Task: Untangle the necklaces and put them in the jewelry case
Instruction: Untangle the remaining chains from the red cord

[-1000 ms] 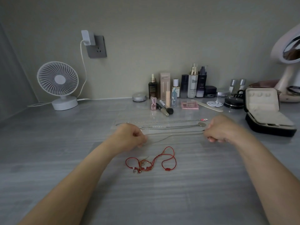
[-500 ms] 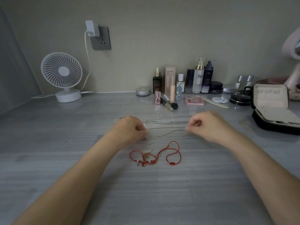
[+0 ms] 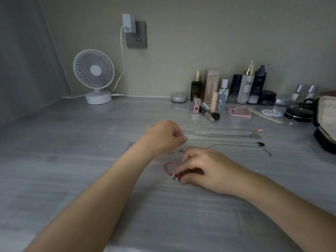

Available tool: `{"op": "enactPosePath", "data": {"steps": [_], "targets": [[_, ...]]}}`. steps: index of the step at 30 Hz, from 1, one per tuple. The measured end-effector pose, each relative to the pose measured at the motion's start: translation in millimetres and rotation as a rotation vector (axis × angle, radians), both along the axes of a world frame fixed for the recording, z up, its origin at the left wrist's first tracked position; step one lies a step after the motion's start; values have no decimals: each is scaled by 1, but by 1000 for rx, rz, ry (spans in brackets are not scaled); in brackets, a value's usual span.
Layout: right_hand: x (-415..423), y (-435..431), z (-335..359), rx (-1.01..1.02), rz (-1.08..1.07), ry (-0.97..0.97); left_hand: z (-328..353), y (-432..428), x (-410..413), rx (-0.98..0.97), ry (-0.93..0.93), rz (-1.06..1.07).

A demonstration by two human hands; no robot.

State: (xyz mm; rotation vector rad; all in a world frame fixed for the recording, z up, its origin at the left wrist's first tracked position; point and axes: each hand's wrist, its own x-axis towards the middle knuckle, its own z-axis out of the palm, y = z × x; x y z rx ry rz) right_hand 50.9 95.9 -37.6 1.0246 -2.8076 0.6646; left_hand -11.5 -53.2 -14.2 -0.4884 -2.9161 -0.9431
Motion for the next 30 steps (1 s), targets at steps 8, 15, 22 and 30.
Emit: {"op": "enactPosePath", "data": {"steps": [8, 15, 22, 30], "targets": [[-1, 2, 2, -73, -20, 119, 0, 0, 0, 112, -60, -22], [0, -2, -5, 91, -31, 231, 1, 1, 5, 144, -105, -38], [-4, 12, 12, -405, -233, -197, 8, 1, 14, 198, -182, -110], [-4, 24, 17, -684, -337, -411, 13, 5, 20, 252, -253, -179]]}}
